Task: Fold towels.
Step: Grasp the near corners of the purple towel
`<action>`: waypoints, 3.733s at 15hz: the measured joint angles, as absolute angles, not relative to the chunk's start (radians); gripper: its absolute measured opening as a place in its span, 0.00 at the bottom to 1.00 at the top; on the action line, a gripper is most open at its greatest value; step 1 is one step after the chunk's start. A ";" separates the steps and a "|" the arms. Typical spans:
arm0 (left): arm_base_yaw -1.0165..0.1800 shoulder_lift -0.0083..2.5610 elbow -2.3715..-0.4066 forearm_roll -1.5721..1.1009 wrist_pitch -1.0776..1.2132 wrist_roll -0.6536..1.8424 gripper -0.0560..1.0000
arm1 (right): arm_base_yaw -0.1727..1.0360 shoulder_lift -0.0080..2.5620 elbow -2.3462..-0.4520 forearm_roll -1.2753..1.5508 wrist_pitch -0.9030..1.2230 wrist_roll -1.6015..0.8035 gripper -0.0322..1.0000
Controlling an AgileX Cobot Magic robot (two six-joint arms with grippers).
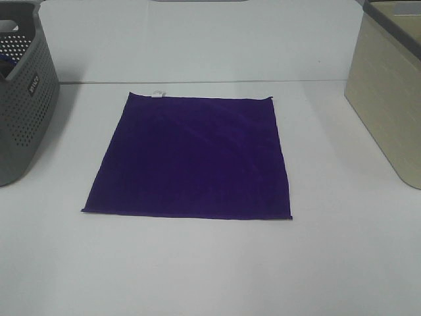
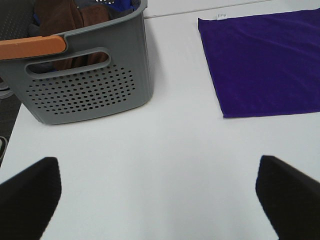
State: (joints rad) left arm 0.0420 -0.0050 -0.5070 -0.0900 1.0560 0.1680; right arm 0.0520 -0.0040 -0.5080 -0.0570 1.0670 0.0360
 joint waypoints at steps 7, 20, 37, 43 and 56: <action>0.042 0.221 -0.641 -0.093 1.139 0.168 0.99 | 0.052 0.251 -0.687 -0.038 1.086 -0.006 0.96; -0.090 1.504 -1.013 -0.312 0.971 0.291 0.99 | 0.052 1.397 -0.933 0.504 0.913 -0.307 0.96; 0.002 2.010 -1.269 -0.485 0.962 0.425 0.99 | 0.052 1.758 -0.934 0.526 0.718 -0.387 0.96; 0.004 2.079 -1.269 -0.511 0.957 0.479 0.99 | 0.052 1.868 -0.934 0.552 0.650 -0.390 0.96; 0.006 2.118 -1.277 -0.539 0.939 0.479 0.99 | 0.052 1.939 -0.947 0.601 0.618 -0.391 0.96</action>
